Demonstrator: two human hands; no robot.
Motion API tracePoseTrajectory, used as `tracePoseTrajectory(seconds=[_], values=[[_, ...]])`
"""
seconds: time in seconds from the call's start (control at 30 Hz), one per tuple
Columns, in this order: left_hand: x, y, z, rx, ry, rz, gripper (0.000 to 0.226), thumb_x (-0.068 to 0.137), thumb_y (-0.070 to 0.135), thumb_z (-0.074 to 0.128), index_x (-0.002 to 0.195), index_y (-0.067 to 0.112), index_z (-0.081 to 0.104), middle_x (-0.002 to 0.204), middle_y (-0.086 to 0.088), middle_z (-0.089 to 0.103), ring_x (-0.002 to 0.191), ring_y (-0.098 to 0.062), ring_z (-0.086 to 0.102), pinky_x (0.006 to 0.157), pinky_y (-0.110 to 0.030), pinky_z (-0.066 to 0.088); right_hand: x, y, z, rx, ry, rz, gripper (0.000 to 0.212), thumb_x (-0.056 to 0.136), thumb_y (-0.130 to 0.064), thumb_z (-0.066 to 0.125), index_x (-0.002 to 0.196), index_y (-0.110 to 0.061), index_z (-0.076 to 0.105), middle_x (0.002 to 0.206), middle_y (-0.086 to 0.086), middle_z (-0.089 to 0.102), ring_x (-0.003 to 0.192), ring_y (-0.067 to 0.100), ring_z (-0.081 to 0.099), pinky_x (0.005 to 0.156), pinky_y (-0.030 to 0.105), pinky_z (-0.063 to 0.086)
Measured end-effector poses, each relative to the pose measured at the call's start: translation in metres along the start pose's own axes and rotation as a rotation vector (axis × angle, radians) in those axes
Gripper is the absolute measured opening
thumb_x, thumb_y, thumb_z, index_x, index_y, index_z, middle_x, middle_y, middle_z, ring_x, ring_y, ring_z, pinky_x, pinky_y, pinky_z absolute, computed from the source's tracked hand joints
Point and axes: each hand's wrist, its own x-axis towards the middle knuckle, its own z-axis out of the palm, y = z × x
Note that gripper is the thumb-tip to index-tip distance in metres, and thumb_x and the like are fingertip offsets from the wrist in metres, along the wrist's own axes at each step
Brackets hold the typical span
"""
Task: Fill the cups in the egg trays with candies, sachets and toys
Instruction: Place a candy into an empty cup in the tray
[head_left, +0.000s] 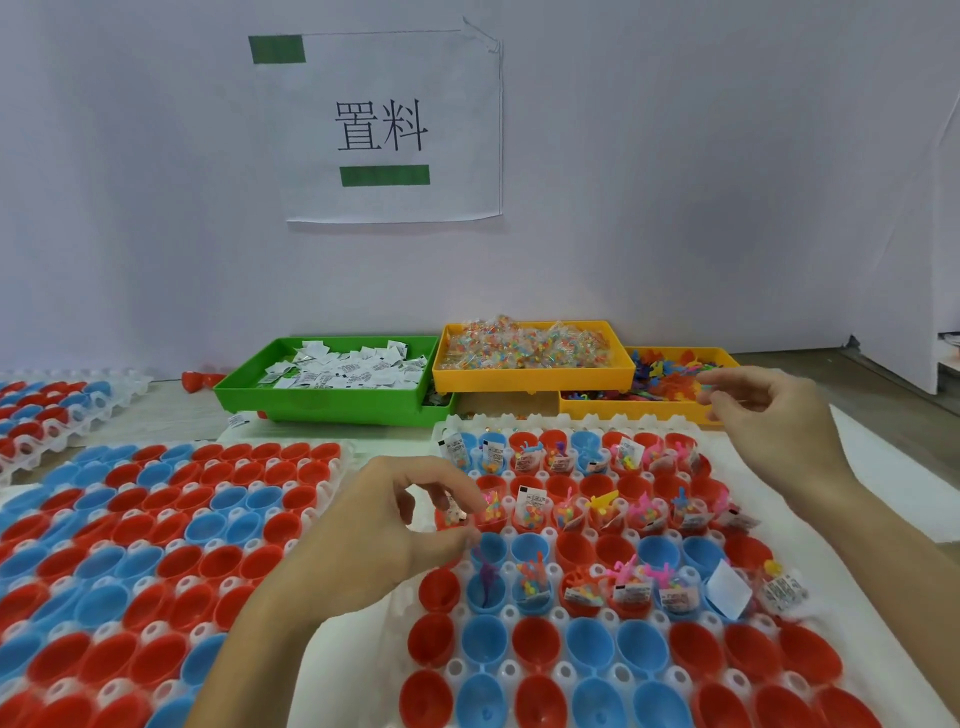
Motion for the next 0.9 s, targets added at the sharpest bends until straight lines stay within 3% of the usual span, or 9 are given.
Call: tracePoseTrajectory(seconds=[0.1,0.2,0.3,0.43,0.67,0.8,0.9], values=[[0.002,0.001,0.002,-0.077,0.143,0.011,0.02,0.082,0.008,0.077,0.082,0.028,0.076,0.085,0.012,0.072,0.075,-0.007,0.057,0.06,-0.019,0.042,0.029,0.009,0.003,-0.152,-0.066,0.052,0.016,0.095,-0.011,0.063,0.106,-0.016,0.073,0.113,0.008,0.071,0.099,0.021,0.064,0.084,0.033,0.049],[0.005,0.0,0.004,-0.093,0.26,0.01,0.018,0.086,0.004,0.071,0.085,0.022,0.076,0.084,0.017,0.071,0.07,-0.006,0.057,0.061,-0.028,0.046,0.053,0.003,0.018,-0.294,-0.191,-0.023,0.021,0.094,-0.013,0.064,0.114,-0.013,0.072,0.116,0.008,0.071,0.097,0.016,0.059,0.084,0.03,0.045],[0.005,-0.001,0.005,-0.104,0.357,0.011,0.019,0.088,0.004,0.067,0.085,0.021,0.076,0.079,0.018,0.069,0.066,-0.006,0.055,0.058,-0.024,0.044,0.068,-0.01,0.042,-0.361,-0.306,-0.136,0.026,0.096,-0.014,0.062,0.12,-0.011,0.07,0.119,0.007,0.07,0.099,0.014,0.059,0.084,0.027,0.044],[0.008,-0.005,0.006,-0.141,0.458,-0.015,0.023,0.09,0.003,0.064,0.083,0.022,0.075,0.079,0.011,0.07,0.064,-0.009,0.056,0.055,-0.018,0.042,0.086,-0.028,0.074,-0.404,-0.337,-0.219,0.029,0.099,-0.019,0.06,0.125,-0.008,0.066,0.12,0.008,0.068,0.101,0.017,0.058,0.089,0.03,0.047],[0.01,-0.006,0.009,-0.206,0.496,-0.086,0.027,0.093,0.004,0.06,0.083,0.025,0.074,0.078,0.009,0.071,0.079,-0.011,0.064,0.068,-0.026,0.053,0.107,-0.04,0.122,-0.52,-0.362,-0.129,0.026,0.095,-0.028,0.068,0.1,-0.004,0.073,0.105,0.012,0.071,0.089,0.023,0.062,0.075,0.034,0.049],[0.01,-0.005,0.011,-0.22,0.498,-0.095,0.026,0.093,0.003,0.06,0.083,0.022,0.075,0.076,0.009,0.071,0.076,-0.009,0.065,0.068,-0.028,0.053,0.111,-0.036,0.14,-0.57,-0.369,-0.02,0.039,0.089,-0.038,0.073,0.106,-0.004,0.071,0.106,0.014,0.07,0.097,0.03,0.065,0.084,0.041,0.056],[0.01,-0.005,0.011,-0.225,0.5,-0.087,0.027,0.092,0.003,0.06,0.082,0.023,0.075,0.075,0.011,0.071,0.075,-0.008,0.065,0.067,-0.027,0.053,0.116,-0.032,0.148,-0.543,-0.32,0.011,0.028,0.089,-0.028,0.073,0.107,-0.006,0.072,0.109,0.011,0.07,0.1,0.028,0.064,0.087,0.04,0.057]])
